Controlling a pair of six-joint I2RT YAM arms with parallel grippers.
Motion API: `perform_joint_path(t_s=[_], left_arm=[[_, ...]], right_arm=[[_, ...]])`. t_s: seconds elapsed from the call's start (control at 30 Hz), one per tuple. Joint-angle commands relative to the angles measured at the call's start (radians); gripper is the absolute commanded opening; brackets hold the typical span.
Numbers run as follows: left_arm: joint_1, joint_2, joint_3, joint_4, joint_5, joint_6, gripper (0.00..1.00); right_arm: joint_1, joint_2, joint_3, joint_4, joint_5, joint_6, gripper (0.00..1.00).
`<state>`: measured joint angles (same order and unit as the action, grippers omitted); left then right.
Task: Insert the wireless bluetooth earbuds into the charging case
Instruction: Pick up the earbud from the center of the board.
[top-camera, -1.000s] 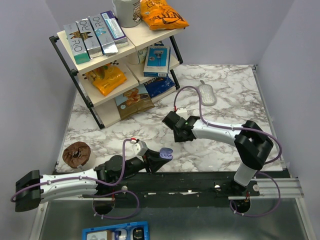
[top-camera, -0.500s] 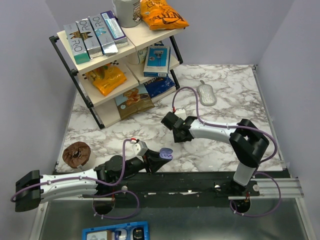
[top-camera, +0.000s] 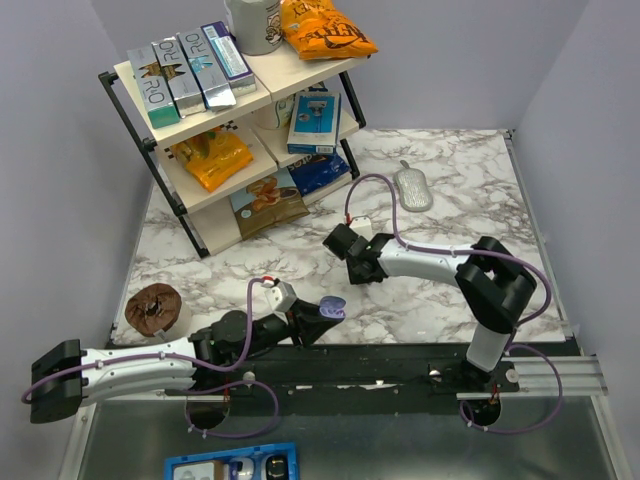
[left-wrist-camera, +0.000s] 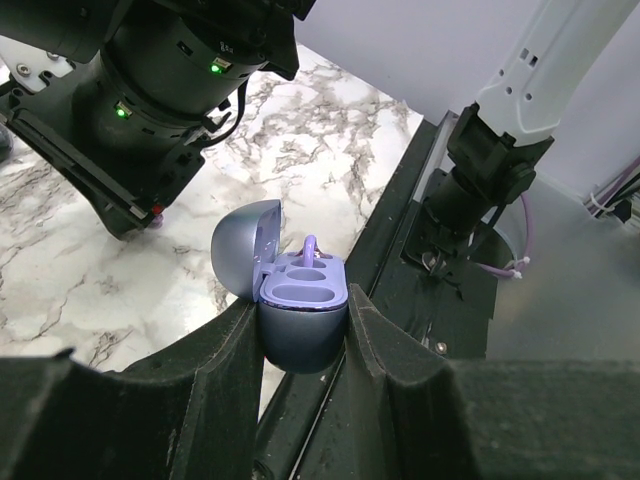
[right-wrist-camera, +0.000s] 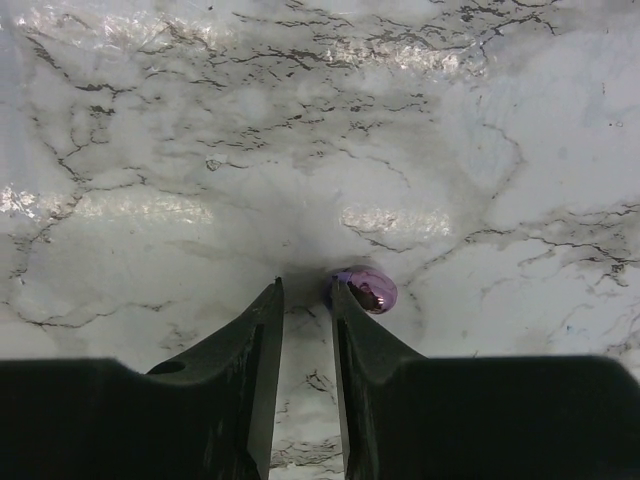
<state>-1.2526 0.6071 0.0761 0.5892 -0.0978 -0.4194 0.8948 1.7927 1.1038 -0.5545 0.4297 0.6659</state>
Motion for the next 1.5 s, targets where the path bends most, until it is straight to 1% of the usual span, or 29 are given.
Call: perform_joint_path(t_s=[0.0, 0.13, 0.23, 0.33, 0.37, 0.43, 0.57, 0.77, 0.87, 1.0, 1.03, 1.13, 1.17, 1.2, 1.27, 1.3, 1.33, 1.37, 1.4, 1.47], left_arm=[[-0.008, 0.008, 0.004, 0.009, -0.020, -0.005, 0.00], [-0.008, 0.013, 0.005, 0.011, -0.019, -0.005, 0.00], [-0.008, 0.013, 0.004, 0.014, -0.020, -0.007, 0.00], [-0.008, 0.014, 0.002, 0.018, -0.020, -0.009, 0.00], [-0.010, 0.019, 0.002, 0.018, -0.020, -0.009, 0.00], [-0.010, 0.019, 0.002, 0.021, -0.017, -0.010, 0.00], [-0.010, 0.022, 0.004, 0.023, -0.019, -0.010, 0.00], [-0.010, 0.026, 0.004, 0.026, -0.020, -0.010, 0.00], [-0.010, 0.028, 0.007, 0.026, -0.022, -0.009, 0.00], [-0.011, 0.033, 0.013, 0.018, -0.026, -0.001, 0.00], [-0.011, 0.033, 0.013, 0.021, -0.029, -0.002, 0.00], [-0.011, 0.029, 0.008, 0.032, -0.040, 0.001, 0.00], [-0.011, 0.028, 0.008, 0.034, -0.045, 0.001, 0.00], [-0.011, 0.025, 0.010, 0.032, -0.048, 0.001, 0.00], [-0.010, 0.019, 0.011, 0.026, -0.066, 0.004, 0.00], [-0.010, 0.005, 0.013, 0.012, -0.075, 0.005, 0.00], [-0.010, -0.004, 0.016, 0.005, -0.089, 0.007, 0.00], [-0.011, -0.013, 0.020, -0.011, -0.112, 0.010, 0.00], [-0.008, -0.044, 0.027, -0.053, -0.134, 0.014, 0.00], [-0.007, -0.081, 0.042, -0.097, -0.190, 0.022, 0.00]], right_arm=[[-0.005, 0.007, -0.042, 0.015, 0.026, 0.003, 0.32], [-0.010, 0.004, -0.067, 0.013, 0.032, -0.002, 0.28], [-0.013, 0.004, -0.081, 0.011, 0.037, 0.000, 0.23], [-0.013, 0.007, -0.096, 0.013, 0.040, 0.000, 0.17], [-0.013, 0.005, -0.104, 0.013, 0.040, 0.000, 0.14], [-0.013, 0.004, -0.111, 0.016, 0.040, 0.000, 0.11], [-0.013, -0.009, -0.125, 0.018, 0.044, -0.002, 0.01], [-0.013, -0.049, -0.148, 0.015, 0.047, -0.008, 0.01], [-0.013, -0.113, -0.160, 0.011, 0.047, -0.008, 0.01], [-0.013, -0.231, -0.186, 0.027, 0.032, -0.058, 0.01], [-0.013, -0.286, -0.194, 0.040, 0.015, -0.071, 0.01], [-0.013, -0.366, -0.213, 0.071, -0.025, -0.130, 0.01], [-0.014, -0.416, -0.216, 0.080, -0.043, -0.146, 0.01], [-0.013, -0.438, -0.223, 0.094, -0.067, -0.191, 0.01], [-0.014, -0.484, -0.226, 0.123, -0.155, -0.230, 0.01], [-0.014, -0.533, -0.232, 0.139, -0.192, -0.279, 0.01], [-0.013, -0.565, -0.248, 0.178, -0.280, -0.298, 0.01], [-0.016, -0.594, -0.255, 0.198, -0.331, -0.319, 0.01], [-0.016, -0.655, -0.260, 0.215, -0.368, -0.343, 0.01], [-0.016, -0.714, -0.272, 0.263, -0.477, -0.361, 0.01]])
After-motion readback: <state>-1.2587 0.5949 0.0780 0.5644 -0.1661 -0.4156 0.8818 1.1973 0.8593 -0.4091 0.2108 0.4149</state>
